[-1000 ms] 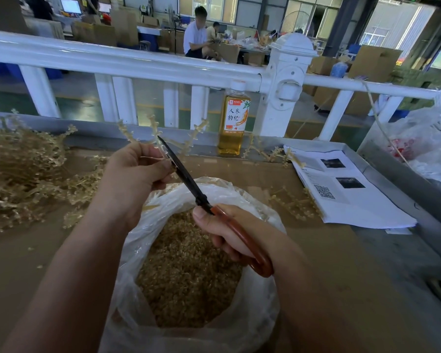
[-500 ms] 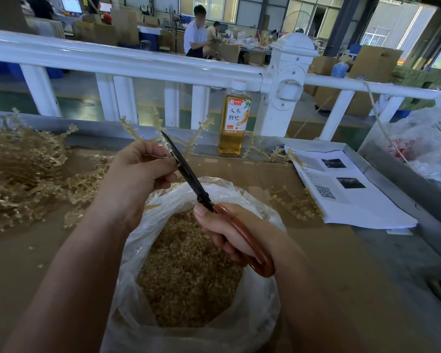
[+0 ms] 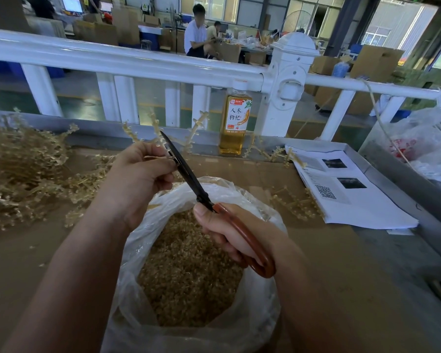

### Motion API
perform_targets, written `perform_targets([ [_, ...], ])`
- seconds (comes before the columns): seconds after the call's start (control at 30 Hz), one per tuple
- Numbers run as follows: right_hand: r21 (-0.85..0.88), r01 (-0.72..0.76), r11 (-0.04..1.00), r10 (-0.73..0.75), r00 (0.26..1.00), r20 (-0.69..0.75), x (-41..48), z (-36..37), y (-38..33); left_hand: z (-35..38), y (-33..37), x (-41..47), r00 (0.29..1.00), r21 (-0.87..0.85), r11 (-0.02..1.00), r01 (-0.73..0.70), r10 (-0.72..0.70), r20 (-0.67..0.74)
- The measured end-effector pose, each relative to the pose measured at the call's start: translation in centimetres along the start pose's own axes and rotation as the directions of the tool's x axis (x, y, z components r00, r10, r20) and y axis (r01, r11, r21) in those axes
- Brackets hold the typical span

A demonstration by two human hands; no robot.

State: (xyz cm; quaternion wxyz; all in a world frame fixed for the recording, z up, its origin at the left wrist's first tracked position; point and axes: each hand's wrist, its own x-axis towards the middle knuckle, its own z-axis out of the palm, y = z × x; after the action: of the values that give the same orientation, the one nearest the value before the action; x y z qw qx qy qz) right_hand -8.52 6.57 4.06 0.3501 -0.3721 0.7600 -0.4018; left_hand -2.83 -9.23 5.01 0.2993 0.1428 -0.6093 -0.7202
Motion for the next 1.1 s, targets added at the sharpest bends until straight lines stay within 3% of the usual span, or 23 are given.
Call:
perform_targets([
  [0.7, 0.027, -0.005, 1.000, 0.006, 1.000, -0.017, 0.0, -0.2, -0.3, 0.3, 0.2, -0.4, 1.000, -0.069, 0.997, -0.022, 0.021, -0.019],
  [1.1, -0.020, 0.058, 0.998, -0.059, 0.996, -0.066, -0.1, -0.2, -0.6, 1.0, 0.1, -0.8, 1.000, -0.014, 1.000, -0.013, 0.014, 0.019],
])
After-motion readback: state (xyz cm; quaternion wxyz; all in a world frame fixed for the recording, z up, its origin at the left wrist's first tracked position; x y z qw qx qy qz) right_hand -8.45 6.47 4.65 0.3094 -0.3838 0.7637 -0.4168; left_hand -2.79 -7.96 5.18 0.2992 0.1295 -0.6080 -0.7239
